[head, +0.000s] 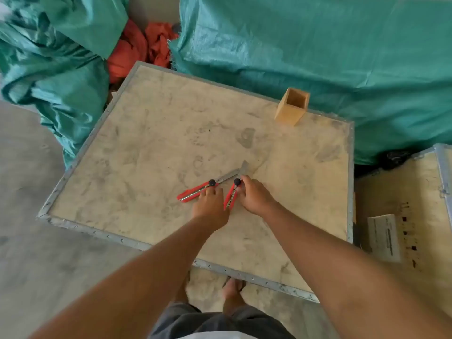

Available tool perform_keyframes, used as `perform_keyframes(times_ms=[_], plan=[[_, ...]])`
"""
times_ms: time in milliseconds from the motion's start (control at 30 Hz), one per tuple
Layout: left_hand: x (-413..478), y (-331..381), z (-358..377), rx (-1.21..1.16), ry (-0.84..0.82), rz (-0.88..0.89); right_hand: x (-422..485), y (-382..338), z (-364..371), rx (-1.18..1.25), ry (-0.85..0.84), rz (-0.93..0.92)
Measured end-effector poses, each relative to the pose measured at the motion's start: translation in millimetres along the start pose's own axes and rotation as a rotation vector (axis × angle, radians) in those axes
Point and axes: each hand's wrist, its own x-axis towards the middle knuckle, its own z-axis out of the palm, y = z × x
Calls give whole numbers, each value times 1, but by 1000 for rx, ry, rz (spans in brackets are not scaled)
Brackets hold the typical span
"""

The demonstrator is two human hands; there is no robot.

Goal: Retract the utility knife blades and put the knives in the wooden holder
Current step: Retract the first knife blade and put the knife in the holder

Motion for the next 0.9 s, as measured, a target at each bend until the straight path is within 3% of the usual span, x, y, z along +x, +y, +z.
perform_keyframes(times_ms=[200, 400, 600, 767, 900], plan=[[-1, 3, 29, -115, -28, -86, 9, 4, 11, 83, 15, 75], [-8, 5, 36, -269, 22, -110, 20, 4, 17, 231, 155, 184], [-20, 0, 26, -371, 15, -117, 16, -3, 13, 638, 133, 342], [-36, -7, 6, -490, 25, -104, 0, -8, -7, 785, 131, 310], [-49, -12, -17, -593, -78, -12, -11, -15, -34, 849, 110, 206]])
